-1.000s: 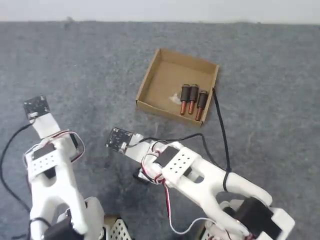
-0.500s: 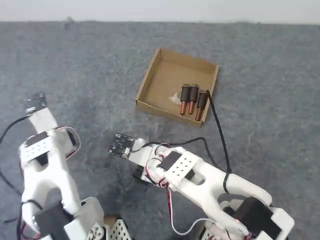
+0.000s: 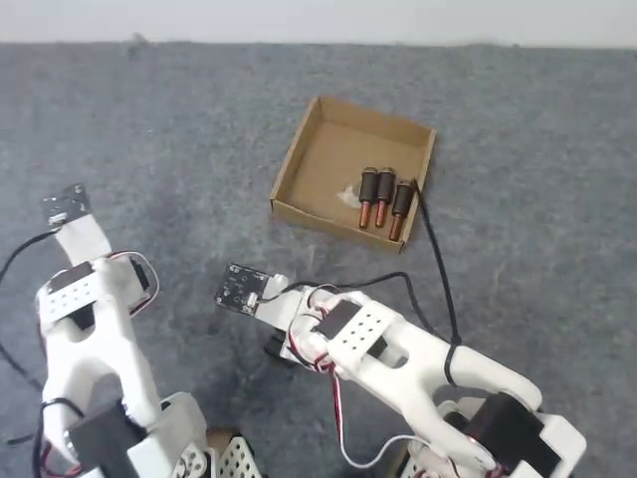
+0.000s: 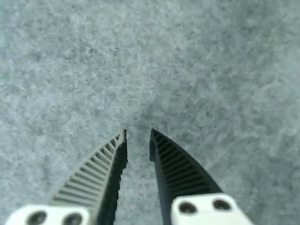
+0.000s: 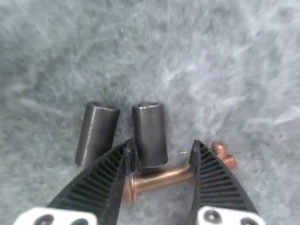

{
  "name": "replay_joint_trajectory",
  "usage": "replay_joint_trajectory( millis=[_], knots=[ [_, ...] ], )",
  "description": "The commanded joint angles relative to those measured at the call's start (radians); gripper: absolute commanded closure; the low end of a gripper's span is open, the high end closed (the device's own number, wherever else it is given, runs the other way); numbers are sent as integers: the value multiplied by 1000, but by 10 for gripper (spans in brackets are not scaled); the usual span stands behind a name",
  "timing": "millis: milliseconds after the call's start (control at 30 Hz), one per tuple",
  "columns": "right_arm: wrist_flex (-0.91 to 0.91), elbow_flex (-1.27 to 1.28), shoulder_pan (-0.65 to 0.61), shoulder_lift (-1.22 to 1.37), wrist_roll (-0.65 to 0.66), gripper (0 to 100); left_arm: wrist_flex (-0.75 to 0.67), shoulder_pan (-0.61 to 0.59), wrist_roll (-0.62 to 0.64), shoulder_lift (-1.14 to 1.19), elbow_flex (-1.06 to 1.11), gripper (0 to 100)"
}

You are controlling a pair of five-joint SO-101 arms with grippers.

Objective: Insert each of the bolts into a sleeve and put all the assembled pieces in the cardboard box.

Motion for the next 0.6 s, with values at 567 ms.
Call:
replay_joint_trajectory(
  millis=[567],
  knots=[
    [249,-238,5,-1,133,816,5,2,-29,-8,-47,920]
  ],
)
